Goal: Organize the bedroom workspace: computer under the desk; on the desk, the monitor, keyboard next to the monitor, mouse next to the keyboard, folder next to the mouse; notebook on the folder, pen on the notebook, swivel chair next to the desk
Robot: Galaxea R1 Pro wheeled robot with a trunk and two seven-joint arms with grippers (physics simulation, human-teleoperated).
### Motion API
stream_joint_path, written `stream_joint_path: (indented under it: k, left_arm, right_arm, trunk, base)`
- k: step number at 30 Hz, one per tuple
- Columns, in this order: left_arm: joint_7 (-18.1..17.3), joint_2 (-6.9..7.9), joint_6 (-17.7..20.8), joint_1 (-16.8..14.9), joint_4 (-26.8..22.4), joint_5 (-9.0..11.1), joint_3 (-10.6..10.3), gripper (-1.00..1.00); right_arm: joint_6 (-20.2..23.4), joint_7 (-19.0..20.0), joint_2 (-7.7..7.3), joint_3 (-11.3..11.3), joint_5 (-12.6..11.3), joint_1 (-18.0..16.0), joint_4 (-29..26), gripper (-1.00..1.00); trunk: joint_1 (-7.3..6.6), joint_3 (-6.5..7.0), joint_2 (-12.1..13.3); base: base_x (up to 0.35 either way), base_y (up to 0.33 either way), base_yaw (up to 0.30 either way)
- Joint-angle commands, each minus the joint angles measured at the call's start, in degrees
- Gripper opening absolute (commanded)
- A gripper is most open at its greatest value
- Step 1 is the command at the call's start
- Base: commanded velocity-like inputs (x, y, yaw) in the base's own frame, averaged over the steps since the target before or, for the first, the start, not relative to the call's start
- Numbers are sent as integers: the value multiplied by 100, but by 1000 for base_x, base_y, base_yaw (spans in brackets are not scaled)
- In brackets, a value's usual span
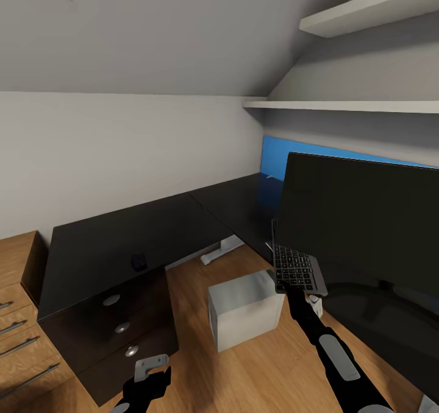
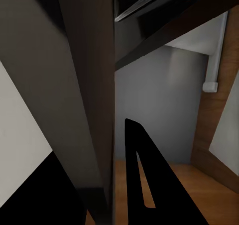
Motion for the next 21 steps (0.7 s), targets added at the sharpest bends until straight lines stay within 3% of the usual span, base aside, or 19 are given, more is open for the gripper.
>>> stream_joint_path:
  k: [1,21]
  left_arm:
    - [28,-1,27,-2,-10,59,-2,100]
    - [28,-1,22,-2,-10,57,-8,100]
  right_arm:
    - [55,22,1,-13,-49,-2,6,-100]
    - [62,19,10,20,-41,-2,-2,-100]
  trunk:
    - [0,-6,-3]
    - [0,-6,-3]
  base:
    - [0,0,0]
    - [0,0,0]
